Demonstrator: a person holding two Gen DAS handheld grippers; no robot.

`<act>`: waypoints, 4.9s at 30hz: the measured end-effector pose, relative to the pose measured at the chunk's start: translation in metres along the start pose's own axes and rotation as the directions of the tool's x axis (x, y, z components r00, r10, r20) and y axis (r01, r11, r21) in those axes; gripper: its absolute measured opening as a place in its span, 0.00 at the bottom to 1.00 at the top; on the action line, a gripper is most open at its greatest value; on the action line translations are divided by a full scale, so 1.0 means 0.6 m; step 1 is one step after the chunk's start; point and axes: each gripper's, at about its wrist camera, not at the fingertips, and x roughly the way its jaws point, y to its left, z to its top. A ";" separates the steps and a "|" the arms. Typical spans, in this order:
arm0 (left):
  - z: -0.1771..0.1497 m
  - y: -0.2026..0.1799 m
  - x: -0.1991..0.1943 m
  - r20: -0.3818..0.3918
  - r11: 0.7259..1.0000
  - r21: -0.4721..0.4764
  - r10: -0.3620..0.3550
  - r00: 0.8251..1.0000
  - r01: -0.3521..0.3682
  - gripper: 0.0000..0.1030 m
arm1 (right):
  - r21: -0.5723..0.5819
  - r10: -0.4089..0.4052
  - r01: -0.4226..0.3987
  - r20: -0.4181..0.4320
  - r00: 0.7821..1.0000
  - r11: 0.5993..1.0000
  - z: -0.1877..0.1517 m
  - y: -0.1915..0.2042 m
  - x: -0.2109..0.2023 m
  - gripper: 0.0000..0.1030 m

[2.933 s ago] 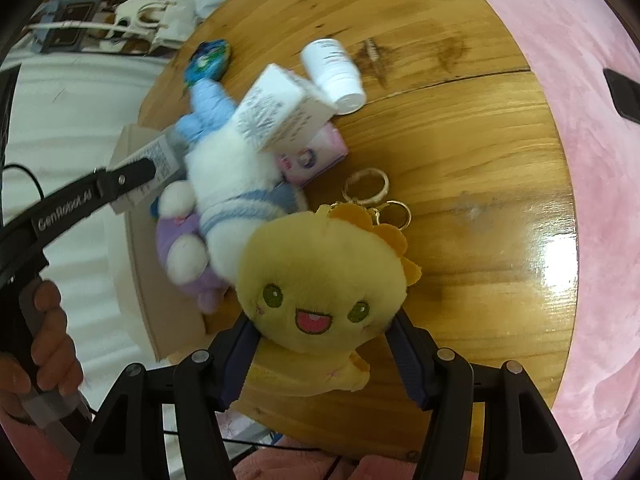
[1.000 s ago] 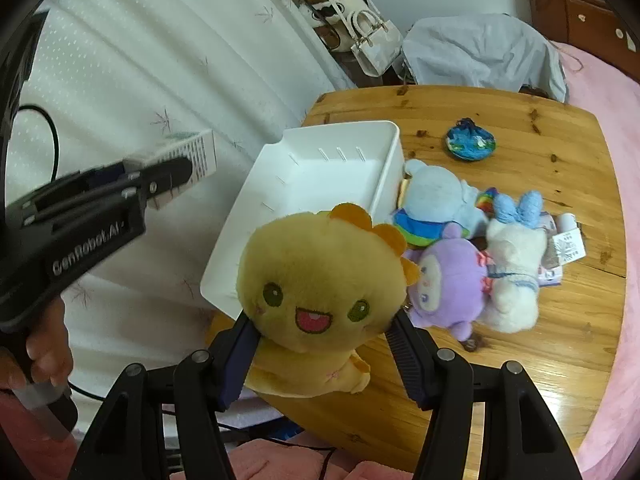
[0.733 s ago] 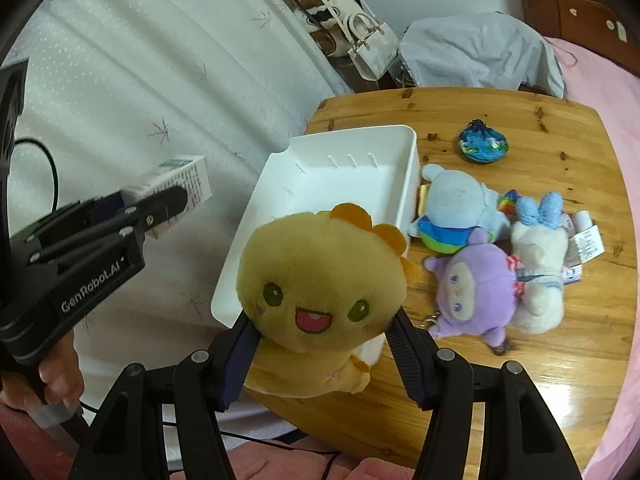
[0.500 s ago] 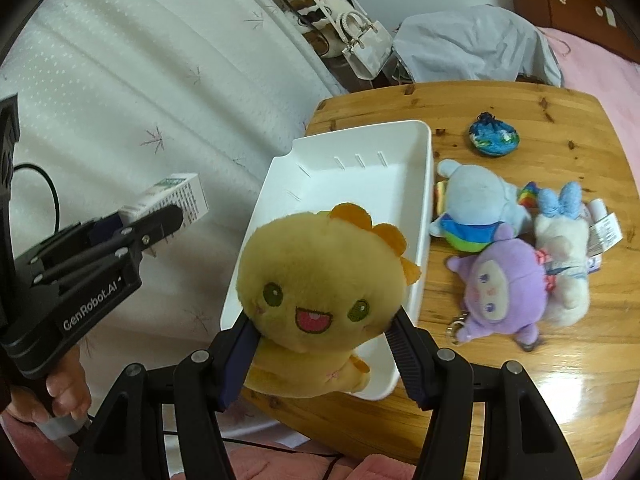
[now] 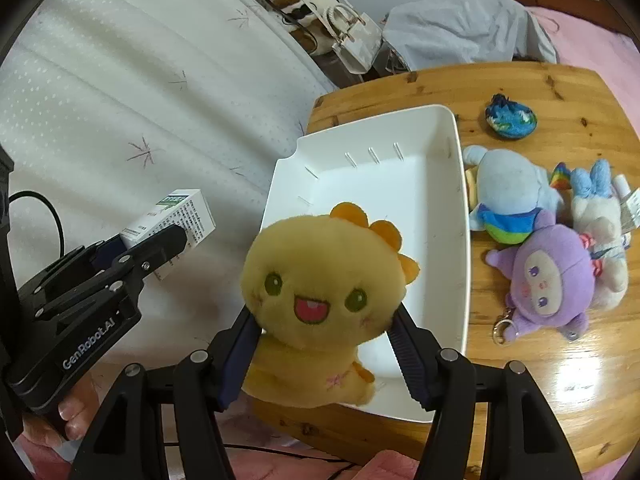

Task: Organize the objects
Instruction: 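Carry the white box in the left gripper while the right gripper carries the chick over the tray, then lower and release the box with the left gripper while the right gripper releases the chick into the tray, then withdraw both open grippers from the tray back toward the toy pile, then grasp the purple plush with the left gripper while the right gripper grasps the white snowflake-print box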

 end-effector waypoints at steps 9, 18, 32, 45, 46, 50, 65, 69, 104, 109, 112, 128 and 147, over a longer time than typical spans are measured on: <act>-0.004 0.014 0.004 0.016 1.000 0.006 -0.011 1.000 0.010 0.65 | 0.011 -0.008 0.008 0.019 1.000 1.000 0.002 0.004 0.008 0.64; -0.010 0.014 0.004 0.005 0.997 -0.017 -0.074 0.997 0.075 0.65 | 0.013 0.001 -0.002 0.072 0.997 1.000 -0.006 -0.004 -0.013 0.71; 0.000 -0.036 -0.023 0.022 0.985 -0.042 -0.167 0.986 0.168 0.65 | 0.040 -0.004 -0.004 0.195 0.981 0.999 -0.011 -0.057 -0.096 0.74; 0.028 -0.138 -0.034 0.020 0.972 -0.045 -0.231 0.973 0.232 0.72 | 0.019 -0.064 0.061 0.288 0.955 0.998 -0.002 -0.136 -0.199 0.75; 0.029 -0.147 -0.033 0.016 0.969 -0.051 -0.240 0.971 0.241 0.72 | 0.015 -0.066 0.065 0.292 0.954 0.998 -0.001 -0.144 -0.207 0.75; 0.033 -0.173 -0.031 0.008 0.965 -0.069 -0.255 0.967 0.255 0.73 | 0.005 -0.072 0.074 0.285 0.956 0.997 0.001 -0.167 -0.225 0.75; 0.016 -0.263 0.000 -0.064 0.956 -0.087 -0.288 0.956 0.282 0.76 | -0.054 -0.105 0.121 0.242 0.965 0.991 0.025 -0.249 -0.265 0.75; 0.010 -0.285 0.019 -0.090 0.944 -0.134 -0.313 0.945 0.300 0.76 | -0.076 -0.127 0.147 0.227 0.966 0.986 0.034 -0.273 -0.266 0.75; -0.027 -0.381 0.203 -0.296 0.890 -0.400 -0.351 0.889 0.218 0.77 | -0.206 -0.200 0.214 0.087 0.976 0.955 0.095 -0.445 -0.170 0.75; -0.028 -0.383 0.217 -0.307 0.885 -0.412 -0.359 0.881 0.217 0.77 | -0.232 -0.232 0.243 0.076 0.970 0.942 0.100 -0.455 -0.139 0.75; -0.026 -0.385 0.221 -0.313 0.883 -0.417 -0.362 0.878 0.215 0.79 | -0.233 -0.240 0.246 0.052 0.969 0.941 0.102 -0.464 -0.118 0.75; -0.032 -0.391 0.246 -0.356 0.861 -0.457 -0.407 0.841 0.224 0.84 | -0.230 -0.253 0.258 0.051 0.966 0.938 0.101 -0.490 -0.062 0.75; -0.036 -0.394 0.251 -0.394 0.854 -0.481 -0.413 0.821 0.199 0.83 | -0.306 -0.256 0.275 0.102 0.961 0.911 0.097 -0.483 -0.046 0.57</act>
